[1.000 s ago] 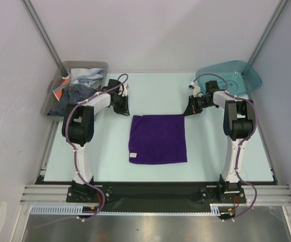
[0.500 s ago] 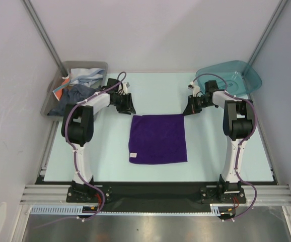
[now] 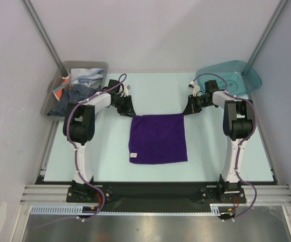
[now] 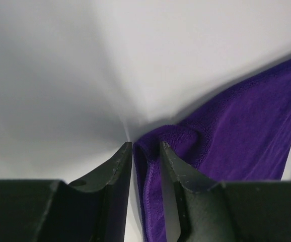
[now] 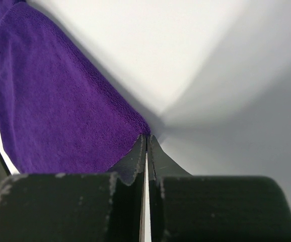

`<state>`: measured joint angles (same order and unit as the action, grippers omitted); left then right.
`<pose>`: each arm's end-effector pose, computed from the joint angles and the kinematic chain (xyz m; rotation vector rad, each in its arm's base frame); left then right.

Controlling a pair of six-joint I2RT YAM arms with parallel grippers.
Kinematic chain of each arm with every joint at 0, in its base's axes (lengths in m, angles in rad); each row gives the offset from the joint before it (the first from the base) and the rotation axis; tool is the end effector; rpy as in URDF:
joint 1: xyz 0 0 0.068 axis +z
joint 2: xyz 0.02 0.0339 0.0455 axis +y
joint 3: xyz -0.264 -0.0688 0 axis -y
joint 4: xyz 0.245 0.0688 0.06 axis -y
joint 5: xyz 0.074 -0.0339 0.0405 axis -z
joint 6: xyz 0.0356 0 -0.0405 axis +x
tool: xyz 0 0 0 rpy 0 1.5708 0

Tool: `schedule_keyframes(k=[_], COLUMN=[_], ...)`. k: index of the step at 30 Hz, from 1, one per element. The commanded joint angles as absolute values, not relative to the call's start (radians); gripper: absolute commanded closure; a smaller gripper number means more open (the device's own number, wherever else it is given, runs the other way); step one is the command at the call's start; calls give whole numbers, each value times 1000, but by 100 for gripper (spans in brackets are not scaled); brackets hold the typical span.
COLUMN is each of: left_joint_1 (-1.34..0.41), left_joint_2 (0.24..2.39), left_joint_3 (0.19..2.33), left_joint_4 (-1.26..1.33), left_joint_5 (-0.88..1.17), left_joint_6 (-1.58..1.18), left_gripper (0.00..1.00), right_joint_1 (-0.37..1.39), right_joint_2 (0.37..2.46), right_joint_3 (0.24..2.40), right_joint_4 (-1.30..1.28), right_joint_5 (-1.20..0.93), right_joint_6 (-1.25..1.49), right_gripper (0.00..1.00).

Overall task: Fold and stack the towels
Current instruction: Fold the towel

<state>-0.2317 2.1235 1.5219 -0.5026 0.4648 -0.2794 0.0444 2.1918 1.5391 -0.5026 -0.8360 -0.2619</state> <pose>0.4267 -0.1171 0.1545 0.0875 2.7062 -0.7814 0.4426 0.0461 0.1375 -0.6028 2.3957 1.0298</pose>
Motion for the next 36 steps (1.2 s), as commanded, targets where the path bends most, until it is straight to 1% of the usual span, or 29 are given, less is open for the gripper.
schedule_keyframes(k=[1,3,4,5,6,11,19,20,22,23,24,25,26,29,33,36], left_joint_1=[-242,-244,-244,-242,-241,-215,-199,-199,-199,-199,-199,-199,-199,-199,-199,-201], left_joint_2=[2135,2131,2132,2129,2128,2082,2095,2095,2089,2088,2082,2082,2086,2103,2141,2164], left_joint_3=[1565,1554,1552,1557,1559,1536,1545,1542,1542,1545,1548,1566,1577,1612,1634,1638], left_joint_4=[-508,-485,-470,-465,-459,-417,-419,-416,-410,-410,-411,-419,-423,-451,-469,-482], left_joint_5=[462,475,476,477,473,388,341,345,348,345,342,342,344,339,368,382], left_joint_6=[-301,-311,-325,-331,-339,-420,-462,-460,-445,-436,-422,-382,-359,-279,-206,-187], left_gripper=[67,75,82,96,100,100,100,97,86,72,66,56,52,48,48,51], right_joint_1=[44,43,44,43,43,43,40,38,40,38,38,38,38,38,38,40], right_joint_2=[2161,2161,2161,2160,2158,2154,2164,2166,2168,2168,2169,2169,2169,2174,2178,2184], right_joint_3=[1546,1546,1545,1545,1542,1537,1539,1540,1543,1543,1545,1546,1551,1552,1555,1555], right_joint_4=[-468,-465,-463,-462,-462,-440,-429,-430,-430,-431,-431,-431,-434,-431,-430,-431], right_joint_5=[-838,-836,-833,-818,-810,-739,-723,-730,-732,-733,-736,-739,-741,-749,-752,-752], right_joint_6=[-252,-247,-244,-239,-238,-213,-196,-195,-195,-195,-195,-195,-195,-193,-193,-190], right_gripper=[100,100,100,100,100,100,100,100,100,100,100,100,100,100,100,100])
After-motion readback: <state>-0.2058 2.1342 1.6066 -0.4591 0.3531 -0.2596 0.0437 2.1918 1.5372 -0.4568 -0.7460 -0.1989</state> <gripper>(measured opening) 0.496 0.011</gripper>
